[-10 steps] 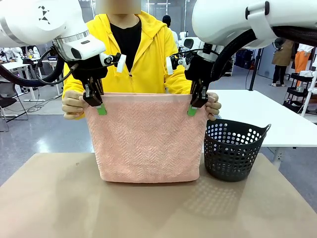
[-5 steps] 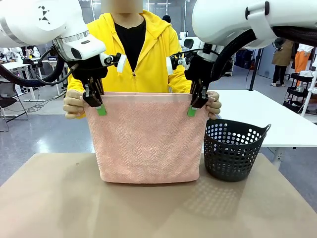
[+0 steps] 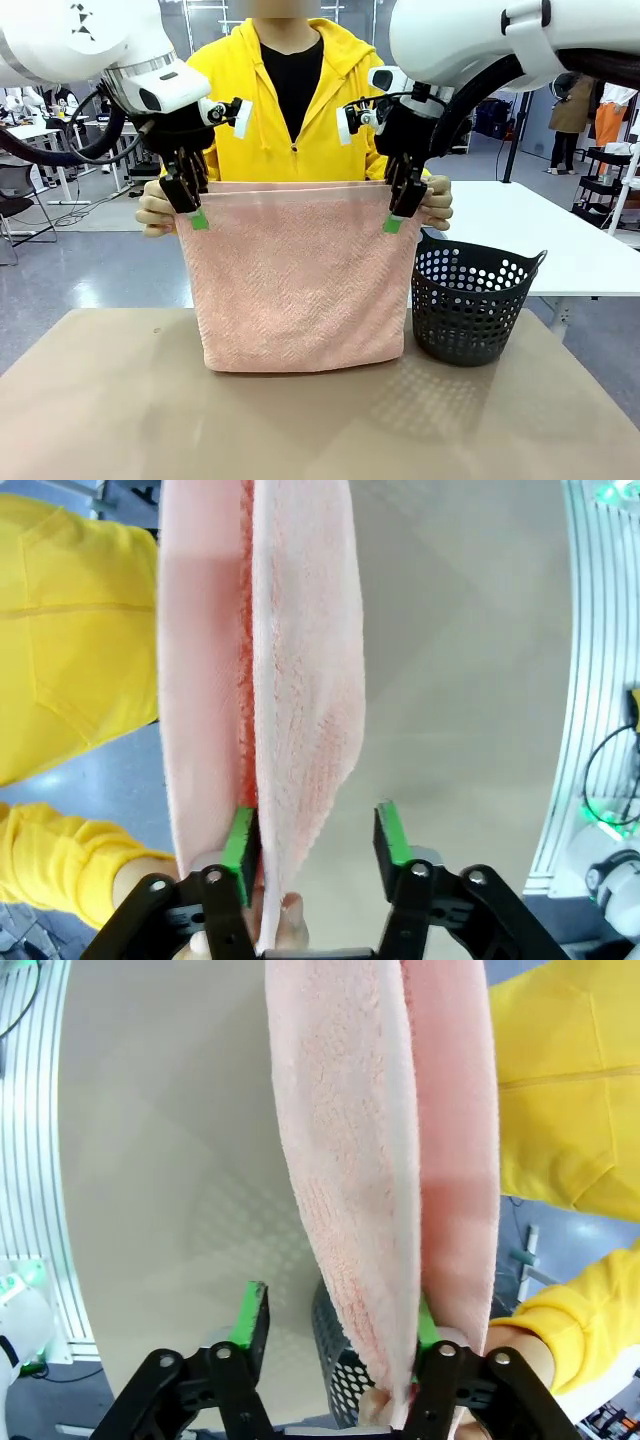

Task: Fold the towel.
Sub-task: Release the end of the 100 cm Hotel Towel you were holding and grab the top end of the folded side.

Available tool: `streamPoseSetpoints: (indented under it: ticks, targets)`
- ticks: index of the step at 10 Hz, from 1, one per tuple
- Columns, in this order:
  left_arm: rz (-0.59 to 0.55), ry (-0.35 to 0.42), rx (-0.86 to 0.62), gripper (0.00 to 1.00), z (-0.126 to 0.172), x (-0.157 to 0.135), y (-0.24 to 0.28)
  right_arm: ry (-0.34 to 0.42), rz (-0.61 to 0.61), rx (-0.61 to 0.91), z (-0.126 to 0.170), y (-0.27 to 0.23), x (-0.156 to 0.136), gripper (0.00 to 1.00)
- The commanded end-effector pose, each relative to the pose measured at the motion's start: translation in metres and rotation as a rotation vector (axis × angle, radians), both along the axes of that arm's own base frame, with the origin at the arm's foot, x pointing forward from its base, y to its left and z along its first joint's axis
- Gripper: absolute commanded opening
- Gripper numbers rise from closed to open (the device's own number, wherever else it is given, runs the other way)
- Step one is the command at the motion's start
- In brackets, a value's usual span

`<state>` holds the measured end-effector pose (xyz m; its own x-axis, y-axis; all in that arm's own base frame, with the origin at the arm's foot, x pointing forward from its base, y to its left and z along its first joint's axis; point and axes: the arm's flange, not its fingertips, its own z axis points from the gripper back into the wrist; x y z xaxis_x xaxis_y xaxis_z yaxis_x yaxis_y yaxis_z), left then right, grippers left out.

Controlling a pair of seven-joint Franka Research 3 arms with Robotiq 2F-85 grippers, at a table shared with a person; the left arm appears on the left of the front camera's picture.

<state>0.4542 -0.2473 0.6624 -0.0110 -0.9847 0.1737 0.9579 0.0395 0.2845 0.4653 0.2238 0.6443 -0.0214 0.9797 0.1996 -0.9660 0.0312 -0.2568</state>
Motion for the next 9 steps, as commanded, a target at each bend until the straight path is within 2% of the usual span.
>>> streamPoseSetpoints:
  ticks: [1,2,3,4,6,9]
  targets:
    - [0.037,-0.129,0.021,0.81,0.016,-0.021,-0.002,-0.109,-0.035,-0.017,0.019,-0.004,-0.018,1.00]
    - [0.032,-0.177,0.013,0.91,0.029,-0.031,-0.004,-0.146,-0.023,-0.019,0.033,-0.008,-0.027,1.00]
    - [0.036,-0.221,0.023,1.00,0.038,-0.039,-0.006,-0.163,0.003,-0.011,0.042,-0.011,-0.032,0.95]
    - [0.024,-0.237,0.009,1.00,0.045,-0.044,-0.008,-0.180,-0.002,-0.015,0.048,-0.013,-0.033,1.00]
    - [0.029,-0.239,0.014,1.00,0.048,-0.036,-0.008,-0.194,0.002,-0.018,0.052,-0.014,-0.029,1.00]
    - [-0.029,-0.155,0.020,1.00,0.053,-0.013,-0.009,-0.173,0.027,-0.023,0.055,-0.013,-0.011,1.00]
